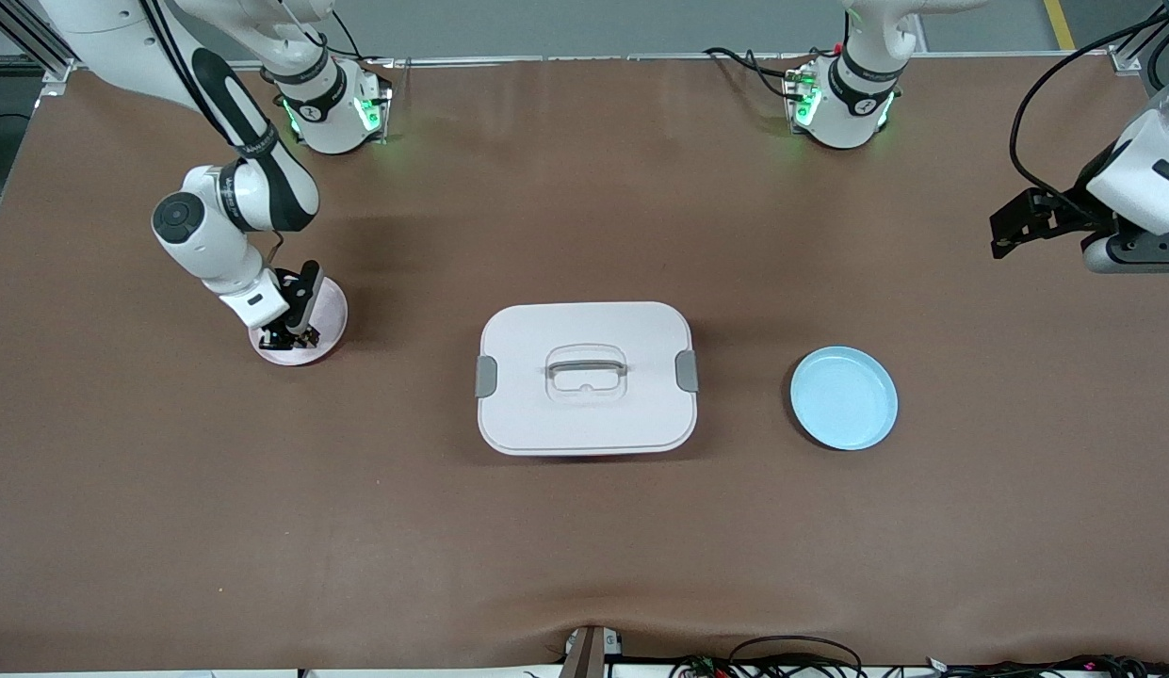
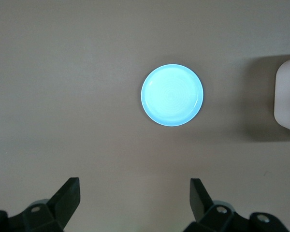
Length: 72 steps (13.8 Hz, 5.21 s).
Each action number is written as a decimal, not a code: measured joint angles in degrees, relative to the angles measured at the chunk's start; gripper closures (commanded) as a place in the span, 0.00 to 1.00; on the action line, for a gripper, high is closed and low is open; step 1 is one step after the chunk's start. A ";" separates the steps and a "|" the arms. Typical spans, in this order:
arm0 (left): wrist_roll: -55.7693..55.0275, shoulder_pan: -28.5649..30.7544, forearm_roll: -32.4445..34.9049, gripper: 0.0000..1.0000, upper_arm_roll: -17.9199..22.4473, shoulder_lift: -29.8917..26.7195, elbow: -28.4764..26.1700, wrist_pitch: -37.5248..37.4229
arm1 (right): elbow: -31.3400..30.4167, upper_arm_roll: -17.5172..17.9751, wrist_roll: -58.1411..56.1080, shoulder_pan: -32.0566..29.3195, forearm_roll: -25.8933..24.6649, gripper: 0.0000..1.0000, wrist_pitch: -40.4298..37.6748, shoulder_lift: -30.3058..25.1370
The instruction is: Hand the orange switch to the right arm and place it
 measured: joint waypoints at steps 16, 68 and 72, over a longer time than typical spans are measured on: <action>-0.09 -0.22 -0.07 0.00 -0.87 -0.07 -0.14 2.39 | 22.91 -0.21 4.88 1.84 0.00 0.00 -41.31 -3.71; -0.41 -0.17 -0.07 0.00 -1.02 -1.99 0.12 2.43 | 62.37 -8.98 86.49 1.70 4.56 0.00 -86.26 -11.30; -0.41 -0.21 -0.07 0.00 -1.13 -1.66 0.12 2.43 | 58.37 -8.72 86.41 1.89 4.58 0.00 -83.64 -14.25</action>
